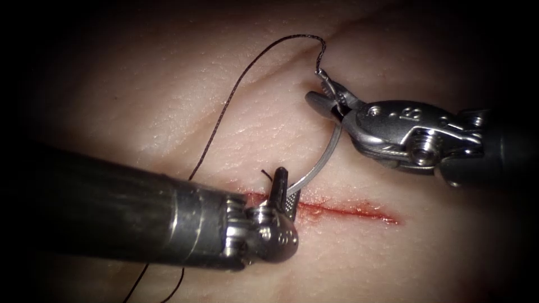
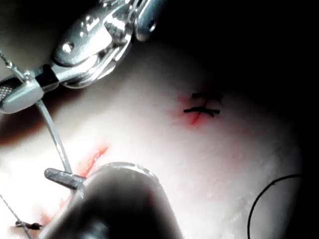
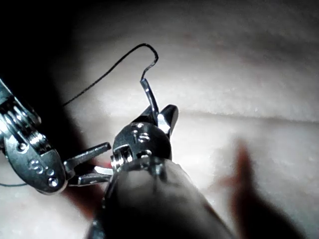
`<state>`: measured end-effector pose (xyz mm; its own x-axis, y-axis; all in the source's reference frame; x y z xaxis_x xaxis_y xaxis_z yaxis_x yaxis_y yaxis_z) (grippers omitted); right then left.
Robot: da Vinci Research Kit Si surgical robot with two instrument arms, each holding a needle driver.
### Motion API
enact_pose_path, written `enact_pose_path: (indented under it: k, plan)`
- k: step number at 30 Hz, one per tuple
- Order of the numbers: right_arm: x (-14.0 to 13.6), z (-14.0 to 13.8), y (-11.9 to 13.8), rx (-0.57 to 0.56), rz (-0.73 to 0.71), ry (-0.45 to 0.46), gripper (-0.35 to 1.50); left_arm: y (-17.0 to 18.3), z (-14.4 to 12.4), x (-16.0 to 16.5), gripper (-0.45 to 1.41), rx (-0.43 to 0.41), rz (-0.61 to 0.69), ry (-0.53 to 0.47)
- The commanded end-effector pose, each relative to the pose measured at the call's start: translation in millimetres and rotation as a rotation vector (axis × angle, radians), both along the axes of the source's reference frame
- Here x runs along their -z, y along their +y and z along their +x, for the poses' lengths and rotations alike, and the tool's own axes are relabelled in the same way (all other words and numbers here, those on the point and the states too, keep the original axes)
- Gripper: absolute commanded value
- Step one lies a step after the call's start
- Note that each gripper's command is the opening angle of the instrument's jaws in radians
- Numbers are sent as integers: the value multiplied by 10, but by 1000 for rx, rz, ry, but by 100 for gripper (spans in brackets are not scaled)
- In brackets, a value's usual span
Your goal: Wound Closure
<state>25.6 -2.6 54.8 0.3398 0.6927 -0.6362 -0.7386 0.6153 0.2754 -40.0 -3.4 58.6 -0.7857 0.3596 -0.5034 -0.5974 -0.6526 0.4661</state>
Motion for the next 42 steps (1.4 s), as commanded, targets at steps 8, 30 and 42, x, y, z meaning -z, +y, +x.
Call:
enact_pose_path:
  k: [8,30,42]
  plan:
    - [2,-13,5,42,-13,103,-35,-13,-13,26,96,-121,226,-457]
    - [4,-42,4,373,-130,583,-35,39,-9,13,113,-242,709,-1124]
    - [3,-29,-6,470,-237,672,-35,48,-9,-1,106,-277,888,-1241]
